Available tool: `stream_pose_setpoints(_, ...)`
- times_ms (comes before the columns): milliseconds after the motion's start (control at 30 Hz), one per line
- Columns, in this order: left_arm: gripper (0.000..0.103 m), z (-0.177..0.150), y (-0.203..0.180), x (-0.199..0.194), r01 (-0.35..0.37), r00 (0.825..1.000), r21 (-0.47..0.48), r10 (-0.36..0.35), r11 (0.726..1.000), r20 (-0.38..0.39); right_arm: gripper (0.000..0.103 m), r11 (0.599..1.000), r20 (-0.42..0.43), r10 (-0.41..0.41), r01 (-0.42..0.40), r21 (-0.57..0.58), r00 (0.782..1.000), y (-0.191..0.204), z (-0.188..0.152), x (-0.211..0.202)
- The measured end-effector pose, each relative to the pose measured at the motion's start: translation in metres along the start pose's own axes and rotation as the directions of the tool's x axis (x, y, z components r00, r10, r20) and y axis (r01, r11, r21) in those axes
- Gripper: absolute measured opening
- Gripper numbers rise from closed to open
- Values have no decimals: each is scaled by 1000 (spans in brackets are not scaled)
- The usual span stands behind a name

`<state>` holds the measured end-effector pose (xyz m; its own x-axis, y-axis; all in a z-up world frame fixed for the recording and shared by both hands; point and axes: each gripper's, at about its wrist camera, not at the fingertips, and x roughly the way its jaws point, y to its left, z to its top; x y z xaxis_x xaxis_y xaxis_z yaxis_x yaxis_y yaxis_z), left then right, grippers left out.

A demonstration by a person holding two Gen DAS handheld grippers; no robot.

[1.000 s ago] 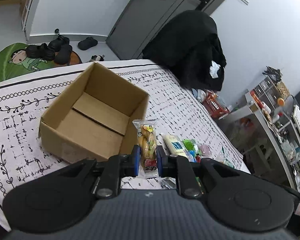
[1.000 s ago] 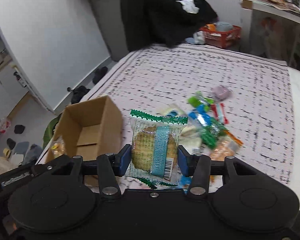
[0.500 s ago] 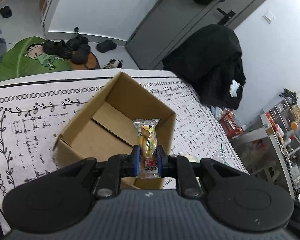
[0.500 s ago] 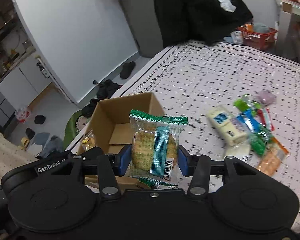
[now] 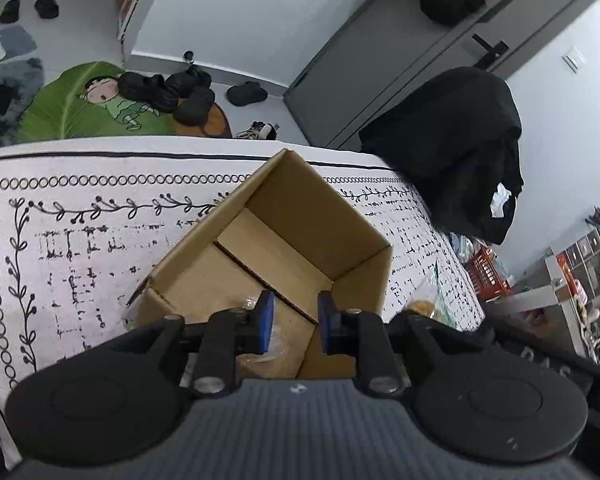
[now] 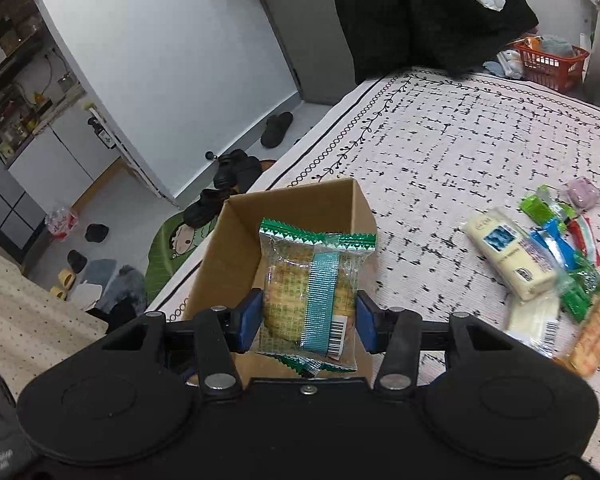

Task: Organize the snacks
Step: 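Carry both snacks to the cardboard box and open both tools to drop them, then grasp the orange-wrapped candy with the left tool while the right tool grasps the orange biscuit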

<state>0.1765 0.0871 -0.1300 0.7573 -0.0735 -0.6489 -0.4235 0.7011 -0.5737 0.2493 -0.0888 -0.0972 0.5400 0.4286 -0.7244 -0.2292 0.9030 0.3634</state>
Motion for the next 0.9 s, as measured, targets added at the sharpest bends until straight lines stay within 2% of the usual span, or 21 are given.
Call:
stream_pose_setpoints(233, 43, 1, 6, -6, -45, 999, -1, 45, 999, -2, 51, 999, -26, 22, -20, 45, 999, 0, 5, 11)
stream_pose_setpoints(300, 53, 0, 5, -7, -58, 998, 11, 59, 998, -18, 57, 999, -24, 20, -19, 49, 1000, -2, 4, 10)
stream_pose_setpoints(333, 54, -1, 3, -9, -63, 998, 25, 63, 998, -24, 60, 999, -23, 8, -7, 53, 1000, -3, 3, 8)
stream_pose_setpoints(400, 68, -2, -2, -12, -65, 997, 51, 66, 997, -26, 63, 998, -18, -10, 11, 55, 1000, -7, 3, 2)
stream_pose_setpoints(467, 76, -4, -4, -14, -76, 997, 51, 77, 996, -18, 75, 997, -3, -30, 30, 64, 1000, -14, 2, -6)
stream_pose_setpoints(533, 78, -5, -3, -15, -76, 997, 48, 77, 996, -21, 82, 995, 14, -66, 65, 71, 998, -22, 0, -16)
stream_pose_setpoints(633, 84, -9, -4, -18, -69, 997, 61, 71, 996, -27, 87, 990, 29, -107, 104, 94, 994, -36, -4, -28)
stream_pose_setpoints(800, 102, -16, -12, -27, -47, 999, 100, 47, 994, -3, 89, 981, 37, -155, 150, 120, 987, -53, -13, -47)
stream_pose_setpoints(900, 103, -18, -13, -30, -28, 1000, 96, 29, 995, -9, 94, 981, 52, -165, 158, 117, 985, -61, -19, -58)
